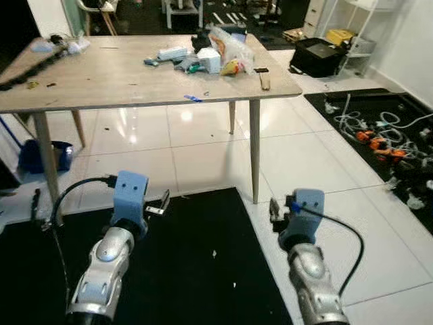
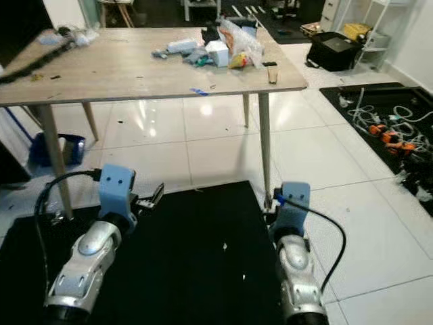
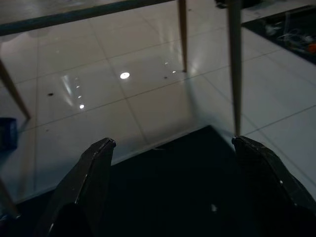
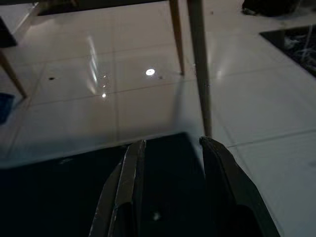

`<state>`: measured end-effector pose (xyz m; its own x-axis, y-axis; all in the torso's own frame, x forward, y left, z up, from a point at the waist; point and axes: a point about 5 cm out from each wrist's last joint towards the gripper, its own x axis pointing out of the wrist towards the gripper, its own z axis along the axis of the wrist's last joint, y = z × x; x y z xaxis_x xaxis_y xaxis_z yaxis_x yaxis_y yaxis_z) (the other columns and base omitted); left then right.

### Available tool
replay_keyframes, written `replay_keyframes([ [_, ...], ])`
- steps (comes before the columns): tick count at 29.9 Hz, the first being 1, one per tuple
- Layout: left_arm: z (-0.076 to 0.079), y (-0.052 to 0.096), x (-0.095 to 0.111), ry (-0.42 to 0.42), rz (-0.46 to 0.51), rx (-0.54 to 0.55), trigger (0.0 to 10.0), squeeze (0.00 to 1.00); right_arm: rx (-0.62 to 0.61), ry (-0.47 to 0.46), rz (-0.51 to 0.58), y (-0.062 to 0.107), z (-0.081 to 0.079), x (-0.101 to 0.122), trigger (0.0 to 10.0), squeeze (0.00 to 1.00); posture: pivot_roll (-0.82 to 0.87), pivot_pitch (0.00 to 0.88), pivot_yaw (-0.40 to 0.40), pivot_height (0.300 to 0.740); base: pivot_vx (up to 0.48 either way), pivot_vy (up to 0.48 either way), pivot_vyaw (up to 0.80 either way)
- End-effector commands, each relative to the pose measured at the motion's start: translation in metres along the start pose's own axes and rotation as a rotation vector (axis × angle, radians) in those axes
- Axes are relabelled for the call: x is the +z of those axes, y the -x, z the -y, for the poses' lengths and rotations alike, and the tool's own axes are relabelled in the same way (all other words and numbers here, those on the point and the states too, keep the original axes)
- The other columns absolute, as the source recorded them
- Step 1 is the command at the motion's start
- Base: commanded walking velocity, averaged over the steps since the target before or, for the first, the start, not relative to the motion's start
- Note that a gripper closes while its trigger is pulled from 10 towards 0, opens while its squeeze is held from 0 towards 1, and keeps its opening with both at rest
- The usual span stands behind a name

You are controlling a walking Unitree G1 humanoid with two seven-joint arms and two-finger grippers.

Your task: Picking trash to rubbish bin

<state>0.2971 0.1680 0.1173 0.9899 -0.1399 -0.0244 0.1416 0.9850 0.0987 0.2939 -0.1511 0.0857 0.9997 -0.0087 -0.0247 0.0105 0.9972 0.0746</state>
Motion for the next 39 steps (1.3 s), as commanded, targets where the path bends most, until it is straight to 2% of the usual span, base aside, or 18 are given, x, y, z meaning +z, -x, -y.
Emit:
replay_keyframes([
  [1, 0.002, 0.003, -0.005, -0.003, -0.024, -0.014, 10.0, 0.00, -0.025, -0.003, -0.002, 0.002, 0.007, 0.000, 10.0, 0.00, -0.05, 0.114, 0.008, 0.740, 0.311, 0.000, 0.00],
  [12, -0.002, 0.002, -0.004, -0.001, -0.021, 0.003, 10.0, 0.00, -0.012, -0.011, 0.014, 0.000, 0.003, 0.002, 10.0, 0.00, -0.04, 0.119, 0.008, 0.740, 0.310, 0.000, 0.00],
  [19, -0.003, 0.000, 0.002, -0.007, -0.006, 0.009, 10.0, 0.00, -0.018, -0.005, 0.051, -0.002, 0.005, 0.010, 10.0, 0.00, -0.04, 0.116, 0.006, 0.740, 0.304, 0.000, 0.00],
  [26, -0.004, -0.005, 0.009, -0.005, 0.021, 0.014, 10.0, 0.00, -0.015, 0.013, 0.127, -0.009, 0.008, 0.029, 10.0, 0.00, -0.05, 0.102, 0.005, 0.740, 0.297, 0.000, 0.00],
  [39, -0.003, -0.008, 0.017, 0.009, 0.053, 0.017, 10.0, 0.00, 0.015, 0.020, 0.171, -0.010, 0.005, 0.038, 10.0, 0.00, -0.05, 0.078, 0.001, 0.740, 0.298, 0.000, 0.00],
])
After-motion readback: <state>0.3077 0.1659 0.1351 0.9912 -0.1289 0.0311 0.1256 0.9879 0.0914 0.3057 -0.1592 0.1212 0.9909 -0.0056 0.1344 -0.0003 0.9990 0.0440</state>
